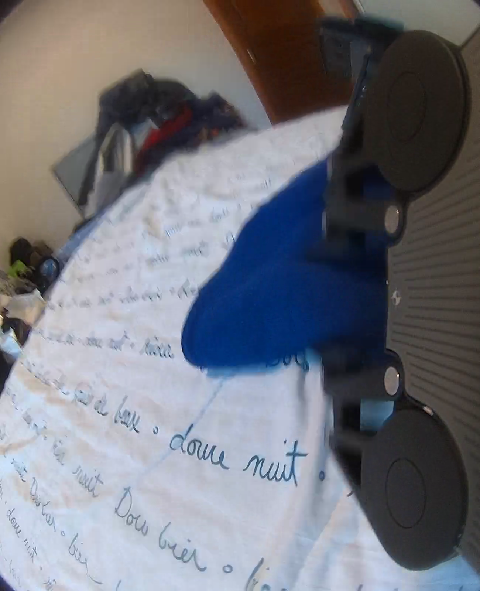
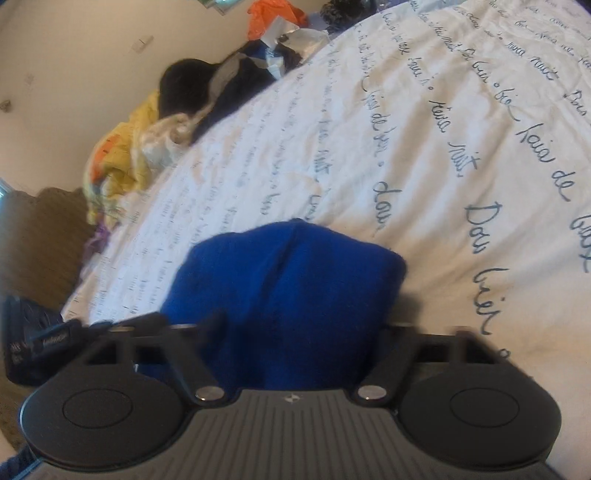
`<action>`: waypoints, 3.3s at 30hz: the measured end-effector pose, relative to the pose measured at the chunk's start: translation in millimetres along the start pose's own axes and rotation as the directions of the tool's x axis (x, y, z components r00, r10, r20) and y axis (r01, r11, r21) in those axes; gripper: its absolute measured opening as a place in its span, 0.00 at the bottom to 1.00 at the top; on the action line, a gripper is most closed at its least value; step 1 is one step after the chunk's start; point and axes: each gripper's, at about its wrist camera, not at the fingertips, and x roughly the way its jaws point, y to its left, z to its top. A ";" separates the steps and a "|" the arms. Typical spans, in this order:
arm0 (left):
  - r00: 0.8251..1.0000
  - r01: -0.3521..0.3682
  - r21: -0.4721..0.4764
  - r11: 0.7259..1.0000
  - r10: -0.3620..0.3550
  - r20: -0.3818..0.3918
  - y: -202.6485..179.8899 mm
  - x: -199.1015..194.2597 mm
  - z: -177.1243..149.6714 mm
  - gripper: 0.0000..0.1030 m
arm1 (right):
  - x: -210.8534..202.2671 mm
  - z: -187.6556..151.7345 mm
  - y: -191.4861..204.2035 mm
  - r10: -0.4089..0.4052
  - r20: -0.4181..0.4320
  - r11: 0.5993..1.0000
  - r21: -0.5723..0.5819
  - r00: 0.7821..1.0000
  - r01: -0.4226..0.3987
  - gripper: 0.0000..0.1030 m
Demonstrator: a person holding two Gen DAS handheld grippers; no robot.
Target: Fold small clothes
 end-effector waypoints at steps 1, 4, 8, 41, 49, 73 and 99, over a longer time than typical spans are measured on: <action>1.000 -0.003 0.007 1.000 0.003 0.008 -0.4 -2.8 0.5 0.30 | -0.4 -0.5 1.3 -0.004 -0.003 1.000 -0.001 1.000 0.004 0.30; 0.998 -0.029 0.097 0.995 0.023 0.061 -12.2 -28.9 -7.0 0.26 | -13.7 -4.2 17.9 0.048 0.034 0.999 -0.027 0.998 -0.047 0.21; 0.985 -0.108 0.166 0.980 0.083 0.150 -17.4 -69.4 18.3 0.25 | -10.2 7.1 52.6 0.132 0.054 0.990 -0.065 0.990 -0.129 0.21; 0.835 -0.545 0.609 0.577 0.301 0.461 -24.3 -149.1 -162.9 0.85 | -45.6 -93.9 87.5 0.103 0.078 0.988 -0.119 0.992 -0.094 0.60; 0.826 -0.562 0.707 0.430 0.339 0.451 -22.8 -103.6 -173.6 0.62 | 7.8 -84.7 131.7 -0.047 -0.046 0.943 -0.330 0.998 0.029 0.47; 0.890 -0.445 0.647 0.619 0.224 0.398 -47.1 -103.0 -116.3 0.85 | 27.5 -28.8 157.8 0.106 0.028 0.960 -0.264 0.994 -0.095 0.12; 0.962 -0.272 0.263 0.926 0.256 0.096 40.3 -122.4 -80.0 0.28 | 8.7 -94.0 113.8 -0.029 -0.106 0.951 -0.309 0.994 -0.005 0.13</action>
